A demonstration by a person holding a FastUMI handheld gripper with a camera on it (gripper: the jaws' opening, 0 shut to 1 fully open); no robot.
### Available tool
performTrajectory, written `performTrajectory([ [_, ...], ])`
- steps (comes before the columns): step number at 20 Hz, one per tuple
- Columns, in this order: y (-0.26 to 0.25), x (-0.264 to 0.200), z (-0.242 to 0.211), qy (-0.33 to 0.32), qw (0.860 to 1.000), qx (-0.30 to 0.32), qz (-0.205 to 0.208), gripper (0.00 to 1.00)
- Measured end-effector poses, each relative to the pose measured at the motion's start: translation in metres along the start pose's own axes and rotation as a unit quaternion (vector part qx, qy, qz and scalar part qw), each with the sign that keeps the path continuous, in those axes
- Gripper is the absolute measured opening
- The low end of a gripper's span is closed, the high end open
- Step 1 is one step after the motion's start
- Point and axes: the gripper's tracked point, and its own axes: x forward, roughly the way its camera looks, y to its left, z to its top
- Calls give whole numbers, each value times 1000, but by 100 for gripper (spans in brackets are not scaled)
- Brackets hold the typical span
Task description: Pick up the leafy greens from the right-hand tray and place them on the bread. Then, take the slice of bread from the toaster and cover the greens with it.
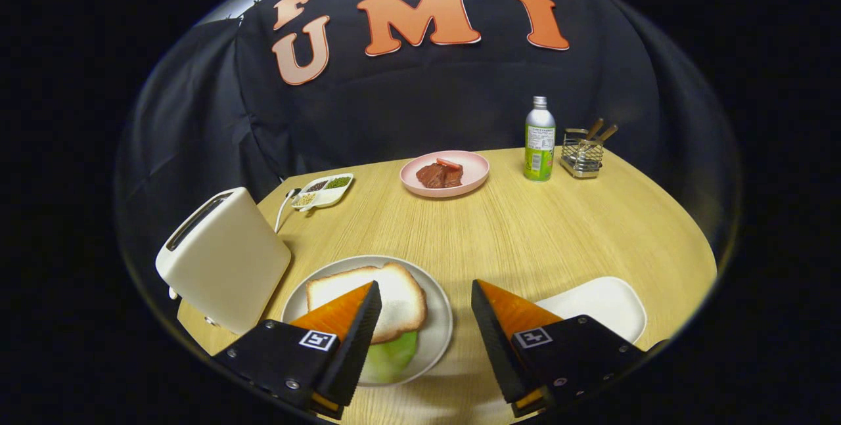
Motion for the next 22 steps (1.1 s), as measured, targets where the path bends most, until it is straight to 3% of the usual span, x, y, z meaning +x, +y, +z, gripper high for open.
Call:
performTrajectory([
  [6,-34,-27,26,-46,998,-22,-27,98],
  [14,-61,-75,69,-136,988,-65,-41,98],
  [22,-80,-105,84,-191,978,-60,-49,98],
])
